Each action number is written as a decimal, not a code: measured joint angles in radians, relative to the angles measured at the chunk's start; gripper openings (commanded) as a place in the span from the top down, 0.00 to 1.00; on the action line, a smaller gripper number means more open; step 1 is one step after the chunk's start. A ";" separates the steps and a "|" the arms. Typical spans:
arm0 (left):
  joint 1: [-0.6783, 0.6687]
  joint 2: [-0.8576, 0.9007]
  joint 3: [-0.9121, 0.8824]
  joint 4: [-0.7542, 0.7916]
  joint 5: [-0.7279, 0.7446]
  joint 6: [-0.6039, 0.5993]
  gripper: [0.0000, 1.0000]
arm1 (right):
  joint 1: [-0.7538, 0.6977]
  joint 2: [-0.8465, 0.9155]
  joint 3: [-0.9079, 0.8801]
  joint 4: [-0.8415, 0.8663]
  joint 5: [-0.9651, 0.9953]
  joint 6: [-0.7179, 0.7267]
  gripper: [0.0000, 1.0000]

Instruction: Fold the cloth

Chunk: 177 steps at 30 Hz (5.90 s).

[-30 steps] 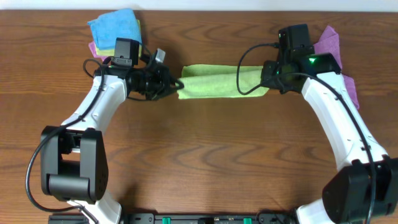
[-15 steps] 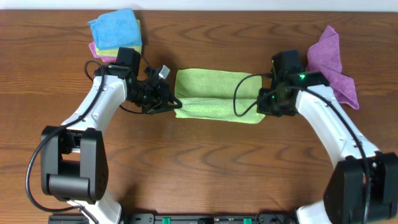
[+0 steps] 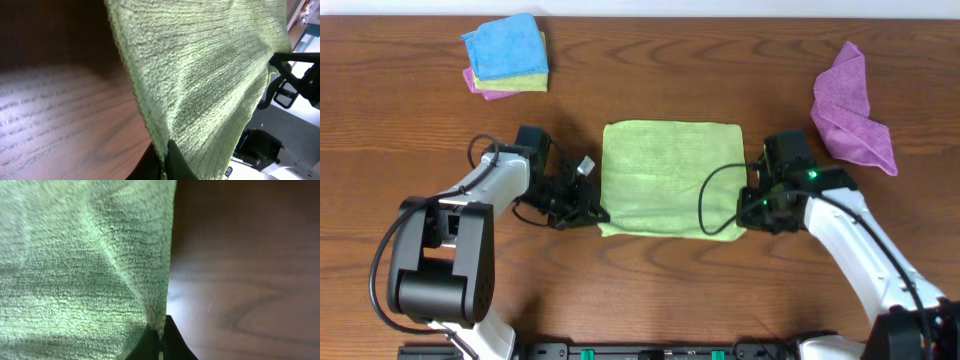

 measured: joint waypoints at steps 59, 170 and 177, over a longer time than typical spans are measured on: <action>-0.080 -0.024 -0.137 1.072 -0.400 -0.642 0.94 | 0.000 0.157 -0.142 0.896 0.159 0.071 0.99; -0.167 0.056 -0.131 1.064 -0.522 -0.743 0.94 | 0.164 0.093 -0.199 1.117 -0.041 0.186 0.99; -0.167 0.056 -0.130 1.062 -0.503 -0.737 0.94 | 0.256 0.093 -0.089 1.025 0.013 0.131 0.99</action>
